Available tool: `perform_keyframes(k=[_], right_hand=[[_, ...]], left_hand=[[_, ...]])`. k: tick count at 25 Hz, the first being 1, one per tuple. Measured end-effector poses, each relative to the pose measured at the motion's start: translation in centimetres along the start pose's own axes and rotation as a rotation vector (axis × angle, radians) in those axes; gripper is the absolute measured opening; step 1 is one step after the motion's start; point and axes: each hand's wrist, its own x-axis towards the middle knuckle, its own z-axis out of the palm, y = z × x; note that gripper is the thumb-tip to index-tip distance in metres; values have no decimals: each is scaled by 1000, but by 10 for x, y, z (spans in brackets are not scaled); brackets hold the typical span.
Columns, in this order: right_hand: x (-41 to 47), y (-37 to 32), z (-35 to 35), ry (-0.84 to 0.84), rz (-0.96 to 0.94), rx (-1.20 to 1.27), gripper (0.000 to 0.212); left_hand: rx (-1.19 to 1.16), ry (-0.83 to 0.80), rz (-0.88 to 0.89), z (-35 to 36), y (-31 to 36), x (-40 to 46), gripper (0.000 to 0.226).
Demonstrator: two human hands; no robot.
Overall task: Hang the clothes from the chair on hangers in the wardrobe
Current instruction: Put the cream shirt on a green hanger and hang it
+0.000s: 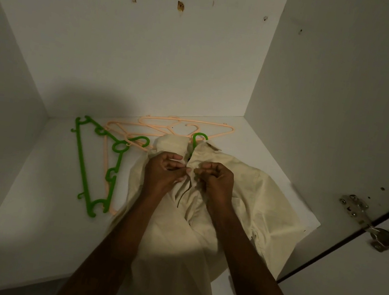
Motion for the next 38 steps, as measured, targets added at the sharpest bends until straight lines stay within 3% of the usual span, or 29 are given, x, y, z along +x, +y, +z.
perform_keyframes(k=[3, 5, 8, 10, 12, 17, 21, 25, 29, 34, 38], right_hand=[[9, -10, 1, 135, -139, -175, 10], [22, -24, 11, 147, -169, -399, 33], [40, -30, 32, 78, -19, -680, 57], [45, -23, 38, 77, 49, -718, 59], [47, -21, 34, 106, 88, -655, 53], [54, -39, 22, 22, 406, -14, 23], [53, -43, 13, -48, 443, 45, 17], [51, -45, 3, -183, 476, 17, 15], [49, -46, 2, -185, 471, 2, 11], [45, -46, 6, -107, 413, 130, 7], [41, -49, 6, -159, 409, 222, 6]], left_hand=[[41, 141, 41, -2, 9, 16, 17], [217, 157, 117, 0, 13, 37, 12], [651, 98, 206, 14, 12, 60, 5], [726, 97, 194, 21, 8, 64, 5], [708, 88, 163, 23, 5, 64, 7], [667, 61, 57, 16, 2, 70, 7], [727, -37, -55, 16, 13, 79, 22], [864, -67, -3, 23, 18, 75, 12], [552, -84, -79, 13, 27, 71, 21], [153, -115, -29, 8, 54, 51, 11], [93, -131, 1, 7, 50, 38, 14]])
